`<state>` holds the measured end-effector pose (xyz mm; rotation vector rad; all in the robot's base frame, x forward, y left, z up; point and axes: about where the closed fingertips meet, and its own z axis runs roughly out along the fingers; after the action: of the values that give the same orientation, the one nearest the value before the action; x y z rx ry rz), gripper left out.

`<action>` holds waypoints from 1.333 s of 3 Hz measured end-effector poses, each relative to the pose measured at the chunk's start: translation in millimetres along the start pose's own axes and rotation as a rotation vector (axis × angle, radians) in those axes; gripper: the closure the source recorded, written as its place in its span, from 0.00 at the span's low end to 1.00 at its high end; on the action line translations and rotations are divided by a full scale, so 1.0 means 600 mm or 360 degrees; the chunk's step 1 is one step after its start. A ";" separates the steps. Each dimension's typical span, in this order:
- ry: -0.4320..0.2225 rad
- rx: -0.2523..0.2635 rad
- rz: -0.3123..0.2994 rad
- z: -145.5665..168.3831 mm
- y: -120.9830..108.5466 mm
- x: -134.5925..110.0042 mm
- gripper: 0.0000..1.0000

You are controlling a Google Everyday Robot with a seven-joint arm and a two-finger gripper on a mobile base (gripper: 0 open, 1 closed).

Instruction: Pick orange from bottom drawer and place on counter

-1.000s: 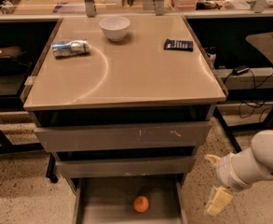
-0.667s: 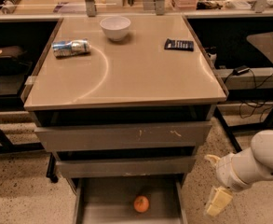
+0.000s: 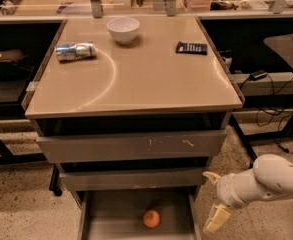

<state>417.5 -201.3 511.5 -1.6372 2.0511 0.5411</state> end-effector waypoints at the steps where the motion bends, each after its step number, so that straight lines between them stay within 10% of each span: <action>1: -0.0164 -0.0009 -0.0091 0.091 -0.024 0.015 0.00; 2: -0.0303 -0.0080 -0.0104 0.207 -0.031 0.051 0.00; 4: -0.0319 -0.0131 -0.0117 0.230 -0.023 0.046 0.00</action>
Offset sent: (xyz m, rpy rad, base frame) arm 0.0458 0.0510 -0.1742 0.2539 -0.0580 0.1165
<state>440.4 -148.1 382.9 -1.6261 1.8391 0.7412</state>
